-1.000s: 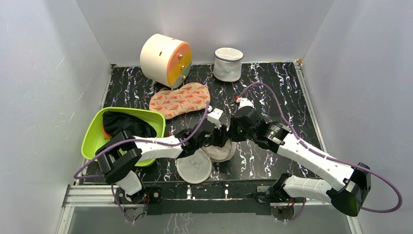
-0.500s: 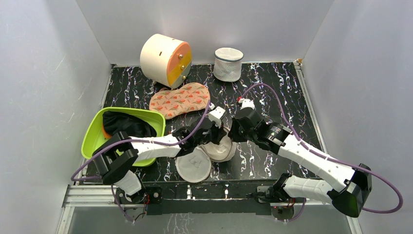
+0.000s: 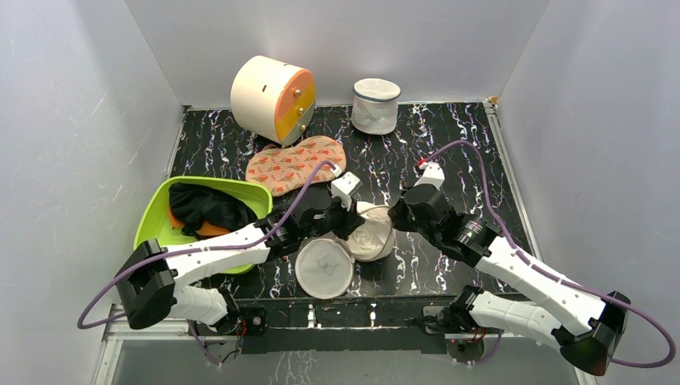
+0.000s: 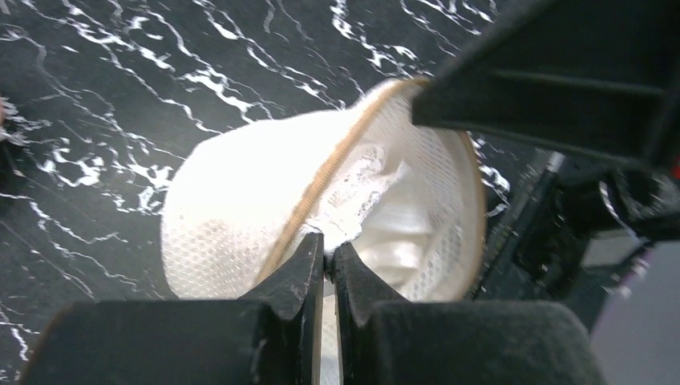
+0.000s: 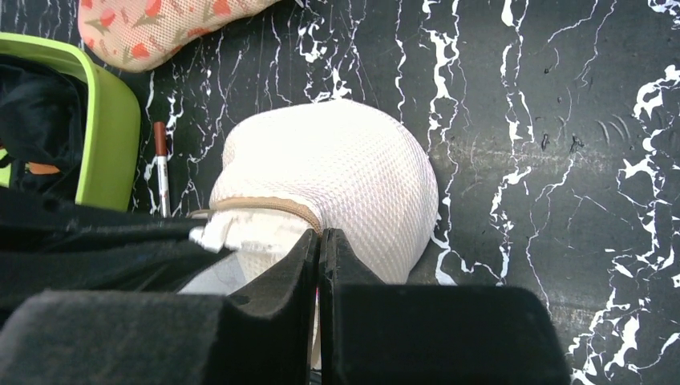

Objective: Unzip the laundry bag and remove the bra
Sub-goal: Pick up the bra from the laundry bag, then place the bra in the bin, then pick up the bra from the laundry bag.

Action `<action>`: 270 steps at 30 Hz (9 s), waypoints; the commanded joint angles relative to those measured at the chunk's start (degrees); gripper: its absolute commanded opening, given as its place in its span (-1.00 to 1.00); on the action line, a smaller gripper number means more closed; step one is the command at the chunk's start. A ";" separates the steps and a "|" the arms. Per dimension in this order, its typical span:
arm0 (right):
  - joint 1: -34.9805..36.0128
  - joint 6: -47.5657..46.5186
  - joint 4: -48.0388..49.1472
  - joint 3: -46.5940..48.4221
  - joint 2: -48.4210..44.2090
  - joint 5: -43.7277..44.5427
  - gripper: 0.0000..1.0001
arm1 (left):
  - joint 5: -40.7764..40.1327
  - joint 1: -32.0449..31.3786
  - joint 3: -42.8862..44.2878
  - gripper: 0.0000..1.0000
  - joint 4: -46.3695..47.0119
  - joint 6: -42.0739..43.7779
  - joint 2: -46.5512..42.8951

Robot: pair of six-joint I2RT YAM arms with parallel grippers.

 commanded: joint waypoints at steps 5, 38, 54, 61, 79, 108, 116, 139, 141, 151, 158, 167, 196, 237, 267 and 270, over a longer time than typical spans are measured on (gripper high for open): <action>-0.14 1.91 7.43 -3.16 -0.31 3.12 -1.00 | 16.55 -0.18 -0.29 -1.00 -7.80 -6.69 -11.32; -0.11 0.44 4.60 -4.65 -3.19 7.99 -1.00 | -46.94 16.90 35.85 -1.00 -31.34 23.77 -8.17; -0.12 -0.39 3.89 -2.93 -1.72 6.61 -1.00 | -61.27 25.49 21.60 -1.00 -57.89 -8.60 -27.45; -0.12 -0.17 5.92 -3.72 -0.61 4.91 -1.00 | -63.08 25.51 26.33 -1.00 -69.09 -8.88 -29.37; -0.11 -0.37 4.85 -3.44 0.03 4.33 -1.00 | -56.31 26.14 13.28 -1.00 -57.63 -7.30 -26.83; -0.11 -5.60 5.33 -0.83 3.99 -0.26 -1.00 | -67.13 55.65 9.87 -1.00 -40.91 -0.69 -26.36; -0.11 -4.69 6.71 -1.29 4.15 -1.30 -1.00 | -46.02 55.60 9.55 -1.00 -50.88 -13.69 -20.31; -0.11 -4.43 6.85 -1.15 4.52 -1.70 -1.00 | -36.90 66.25 3.61 0.22 -41.14 -18.50 -9.63; -0.14 -4.34 6.56 -1.08 4.41 -1.64 -1.00 | -35.47 66.24 4.19 0.84 -41.39 -17.47 -11.23; -0.12 -4.60 5.96 0.28 5.61 -1.11 -1.00 | -11.34 65.35 4.86 0.97 -40.35 -14.04 -27.46; -0.11 -3.85 4.37 0.44 5.50 -0.33 -1.00 | 25.67 57.42 -4.57 0.97 -23.35 -13.98 -33.41; -0.11 -2.30 2.97 -0.10 4.76 0.55 -1.00 | 26.16 34.66 -7.58 0.32 -19.40 -11.41 -31.12; -0.11 -0.83 0.87 1.18 4.31 0.82 -1.00 | -21.89 -10.48 -0.71 -0.43 15.37 -29.85 14.35; -0.13 0.81 1.76 -5.07 2.49 0.37 -1.00 | -25.17 -10.44 7.93 -1.00 3.41 -21.74 22.80; -0.11 2.63 2.08 -5.92 4.34 5.46 -1.00 | -15.41 -10.40 5.65 -1.00 -0.10 -6.70 -7.67; -0.16 2.94 1.86 -6.01 4.54 6.24 -1.00 | -15.81 -10.40 9.60 -1.00 -3.03 -3.49 -9.13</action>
